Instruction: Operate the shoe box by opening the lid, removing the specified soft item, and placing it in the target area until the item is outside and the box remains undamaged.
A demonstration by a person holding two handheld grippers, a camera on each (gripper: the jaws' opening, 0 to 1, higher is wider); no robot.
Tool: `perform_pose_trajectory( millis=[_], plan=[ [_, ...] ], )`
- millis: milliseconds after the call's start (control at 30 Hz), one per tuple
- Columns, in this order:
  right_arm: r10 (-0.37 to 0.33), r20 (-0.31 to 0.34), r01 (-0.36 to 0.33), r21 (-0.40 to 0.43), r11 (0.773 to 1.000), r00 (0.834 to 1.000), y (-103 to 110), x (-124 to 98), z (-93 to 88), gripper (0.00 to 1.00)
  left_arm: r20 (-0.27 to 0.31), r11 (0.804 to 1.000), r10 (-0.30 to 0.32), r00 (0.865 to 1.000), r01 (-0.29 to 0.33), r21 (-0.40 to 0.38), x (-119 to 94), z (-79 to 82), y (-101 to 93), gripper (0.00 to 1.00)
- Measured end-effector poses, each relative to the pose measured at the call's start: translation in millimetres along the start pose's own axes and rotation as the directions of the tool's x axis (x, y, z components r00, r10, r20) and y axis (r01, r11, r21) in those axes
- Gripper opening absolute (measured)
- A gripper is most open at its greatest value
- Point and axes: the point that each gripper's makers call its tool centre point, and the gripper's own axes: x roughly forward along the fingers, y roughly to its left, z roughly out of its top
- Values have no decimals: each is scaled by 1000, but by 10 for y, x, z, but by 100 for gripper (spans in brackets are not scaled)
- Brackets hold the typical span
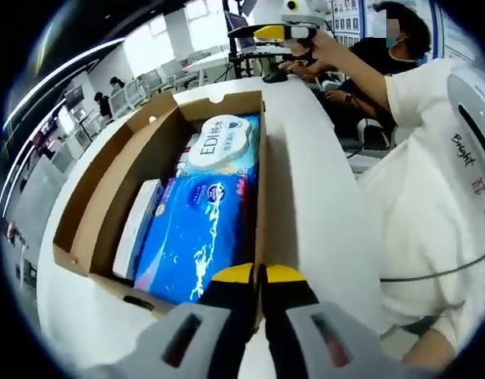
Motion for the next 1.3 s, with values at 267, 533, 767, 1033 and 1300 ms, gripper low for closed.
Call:
perform_pose_trajectory(
  millis=[267, 533, 767, 1033, 1300],
  plan=[
    [76, -8, -76, -8, 997, 997, 49, 149, -5, 51, -36, 1000, 9, 999, -8, 25, 16, -6, -46, 2],
    [89, 48, -91, 30, 995, 995, 135, 261, -87, 35, -41, 990, 82, 996, -77, 116, 69, -37, -48, 6],
    [165, -33, -167, -77, 983, 986, 278, 383, -9, 47, -44, 993, 83, 996, -79, 89, 51, -24, -24, 6],
    [219, -95, -231, -132, 964, 971, 396, 583, -43, 47, -52, 991, 89, 995, -84, 107, 49, -19, -7, 8],
    [252, -109, -267, -156, 951, 962, 561, 705, -52, 47, -141, 975, 164, 976, -138, 175, -91, -20, -19, 8]
  ],
)
